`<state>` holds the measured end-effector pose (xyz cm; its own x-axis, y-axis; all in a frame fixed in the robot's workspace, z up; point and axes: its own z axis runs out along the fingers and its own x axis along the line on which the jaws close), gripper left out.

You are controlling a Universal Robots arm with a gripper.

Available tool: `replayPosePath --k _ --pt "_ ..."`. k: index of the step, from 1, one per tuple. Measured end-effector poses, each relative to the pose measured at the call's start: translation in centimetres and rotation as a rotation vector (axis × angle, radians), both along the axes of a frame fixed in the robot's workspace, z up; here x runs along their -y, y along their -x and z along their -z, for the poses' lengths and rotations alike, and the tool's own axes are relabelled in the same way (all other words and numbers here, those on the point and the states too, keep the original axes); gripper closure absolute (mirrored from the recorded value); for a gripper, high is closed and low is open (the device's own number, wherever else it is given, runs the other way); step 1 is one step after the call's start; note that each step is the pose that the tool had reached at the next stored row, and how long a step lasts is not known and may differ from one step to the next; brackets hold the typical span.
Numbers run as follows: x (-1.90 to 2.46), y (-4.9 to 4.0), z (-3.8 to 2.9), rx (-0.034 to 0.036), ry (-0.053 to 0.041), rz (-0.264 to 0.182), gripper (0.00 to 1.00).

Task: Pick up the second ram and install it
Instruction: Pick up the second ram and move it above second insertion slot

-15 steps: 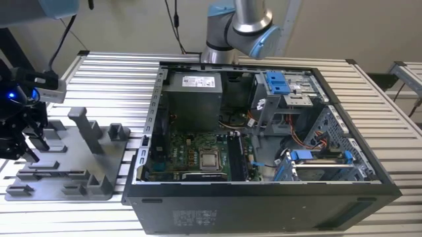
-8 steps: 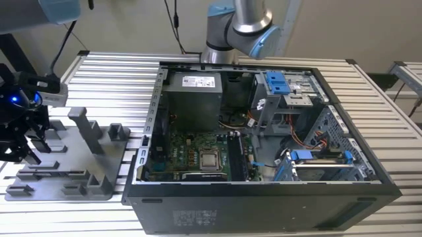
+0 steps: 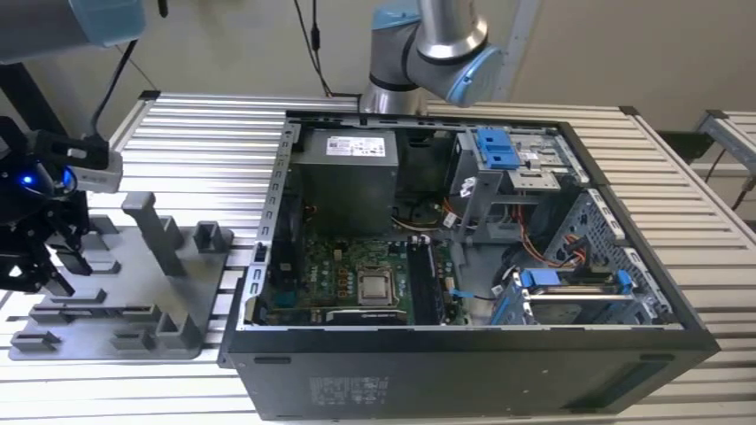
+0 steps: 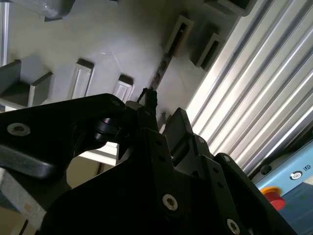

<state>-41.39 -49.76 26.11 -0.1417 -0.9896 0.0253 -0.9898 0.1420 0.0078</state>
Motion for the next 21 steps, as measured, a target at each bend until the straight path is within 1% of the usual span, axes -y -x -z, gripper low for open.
replayPosePath --k 3,6,21 --pt "0.0 0.0 0.03 0.0 0.0002 0.0 0.64" --pt "0.0 0.0 0.2 0.0001 0.0002 0.0 0.64" --pt "0.0 0.03 1.34 -0.0001 0.0004 0.0 0.64"
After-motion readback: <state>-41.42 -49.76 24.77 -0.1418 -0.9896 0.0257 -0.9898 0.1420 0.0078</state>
